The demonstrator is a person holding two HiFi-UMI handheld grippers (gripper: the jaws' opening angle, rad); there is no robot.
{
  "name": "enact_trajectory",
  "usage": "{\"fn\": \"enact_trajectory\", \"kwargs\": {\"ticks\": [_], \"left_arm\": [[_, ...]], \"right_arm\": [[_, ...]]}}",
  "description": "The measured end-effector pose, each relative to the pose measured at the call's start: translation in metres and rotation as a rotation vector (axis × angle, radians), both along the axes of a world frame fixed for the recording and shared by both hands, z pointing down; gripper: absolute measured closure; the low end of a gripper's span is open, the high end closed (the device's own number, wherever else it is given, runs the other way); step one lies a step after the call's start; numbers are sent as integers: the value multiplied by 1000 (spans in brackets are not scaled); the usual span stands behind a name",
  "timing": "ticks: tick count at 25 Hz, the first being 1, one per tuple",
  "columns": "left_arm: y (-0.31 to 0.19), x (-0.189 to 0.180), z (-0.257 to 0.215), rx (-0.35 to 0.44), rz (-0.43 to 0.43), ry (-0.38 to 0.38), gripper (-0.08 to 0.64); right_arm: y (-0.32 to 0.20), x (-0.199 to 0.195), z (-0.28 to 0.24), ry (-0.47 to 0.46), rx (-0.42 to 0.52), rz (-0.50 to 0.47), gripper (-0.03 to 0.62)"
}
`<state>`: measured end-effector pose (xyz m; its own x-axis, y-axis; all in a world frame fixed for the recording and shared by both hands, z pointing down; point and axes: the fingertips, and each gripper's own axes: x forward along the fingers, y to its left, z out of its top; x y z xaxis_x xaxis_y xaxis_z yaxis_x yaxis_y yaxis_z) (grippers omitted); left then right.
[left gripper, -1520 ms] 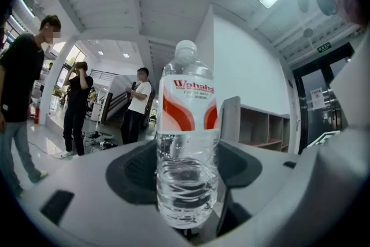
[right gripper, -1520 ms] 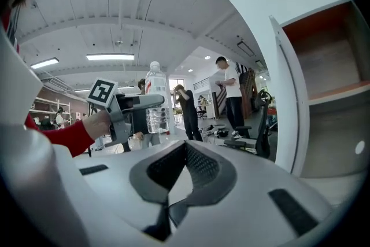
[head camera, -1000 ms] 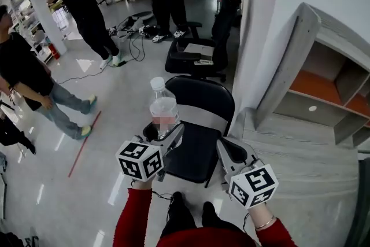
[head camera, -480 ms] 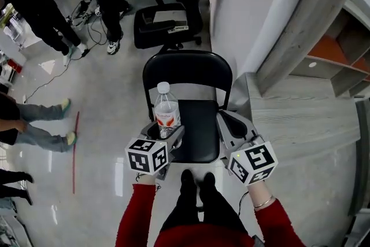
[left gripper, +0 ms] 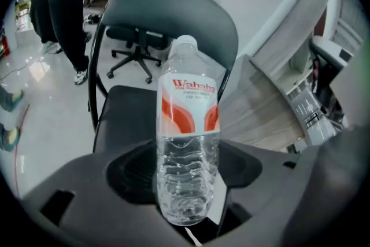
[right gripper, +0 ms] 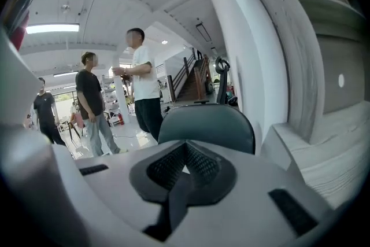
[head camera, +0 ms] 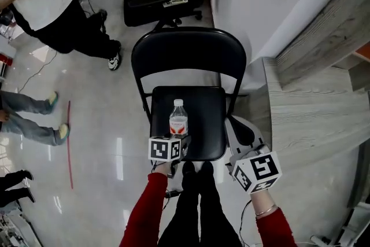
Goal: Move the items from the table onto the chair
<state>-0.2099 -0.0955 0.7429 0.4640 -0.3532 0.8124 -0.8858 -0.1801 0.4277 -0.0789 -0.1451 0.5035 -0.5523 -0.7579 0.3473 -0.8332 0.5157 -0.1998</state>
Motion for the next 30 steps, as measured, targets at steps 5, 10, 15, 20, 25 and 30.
{"fn": "enact_trajectory", "kwargs": {"ticks": [5, 10, 15, 20, 25, 30], "left_arm": [[6, 3, 82, -176, -44, -1, 249], [16, 3, 128, -276, -34, -36, 245], [17, 3, 145, -324, -63, -14, 238], [16, 5, 145, -316, -90, -36, 229], [9, -4, 122, -229, -155, -78, 229], [-14, -8, 38, 2, -147, -78, 280]], "right_arm": [[0, -1, 33, -7, -40, -10, 580], [2, -2, 54, -27, -82, -14, 580], [5, 1, 63, -30, -108, -36, 580], [4, 2, 70, -26, -129, -49, 581], [4, -4, 62, -22, -119, -74, 580], [3, -9, 53, -22, -108, -86, 580]]}}
